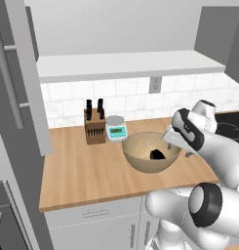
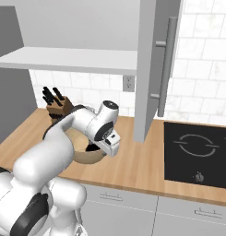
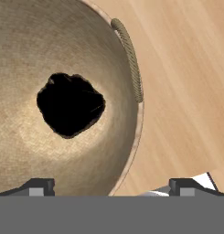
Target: Open the cabinet, pick up the bread from the cabinet and place it in the basket. Then move the basket to the dining counter.
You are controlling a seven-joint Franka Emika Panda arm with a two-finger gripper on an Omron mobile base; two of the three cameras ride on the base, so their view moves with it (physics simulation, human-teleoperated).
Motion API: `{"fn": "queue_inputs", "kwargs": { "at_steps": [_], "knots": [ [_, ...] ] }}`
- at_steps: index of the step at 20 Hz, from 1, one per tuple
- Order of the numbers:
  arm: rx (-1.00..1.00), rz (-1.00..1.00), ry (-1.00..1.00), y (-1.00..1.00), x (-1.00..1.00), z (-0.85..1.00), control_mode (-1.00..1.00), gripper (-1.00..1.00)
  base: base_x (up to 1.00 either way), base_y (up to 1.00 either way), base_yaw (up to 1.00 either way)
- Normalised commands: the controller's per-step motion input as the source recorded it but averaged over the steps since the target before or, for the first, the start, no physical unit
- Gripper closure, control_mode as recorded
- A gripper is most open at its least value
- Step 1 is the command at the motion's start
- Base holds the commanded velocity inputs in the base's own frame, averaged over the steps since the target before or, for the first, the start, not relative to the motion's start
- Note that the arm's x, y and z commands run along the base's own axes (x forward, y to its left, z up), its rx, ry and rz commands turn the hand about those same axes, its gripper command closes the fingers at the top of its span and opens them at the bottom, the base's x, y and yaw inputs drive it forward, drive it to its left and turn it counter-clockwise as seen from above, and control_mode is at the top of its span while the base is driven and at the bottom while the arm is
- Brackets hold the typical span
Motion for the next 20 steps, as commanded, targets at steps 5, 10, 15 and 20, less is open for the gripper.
{"fn": "queue_inputs", "kwargs": {
  "at_steps": [5,10,15,20],
  "knots": [
    [0.00,-0.09,0.03,-0.01,0.29,-0.45,-1.00,-1.00,0.00,0.00,0.00],
    [0.00,-0.02,0.07,0.01,0.05,-0.31,-1.00,-1.00,0.00,0.00,0.00],
    [0.00,0.00,0.10,0.13,0.00,-0.24,-1.00,-1.00,0.00,0.00,0.00],
    [0.00,0.00,0.07,0.21,0.00,-0.20,-1.00,-1.00,0.00,0.00,0.00]
  ]
}}
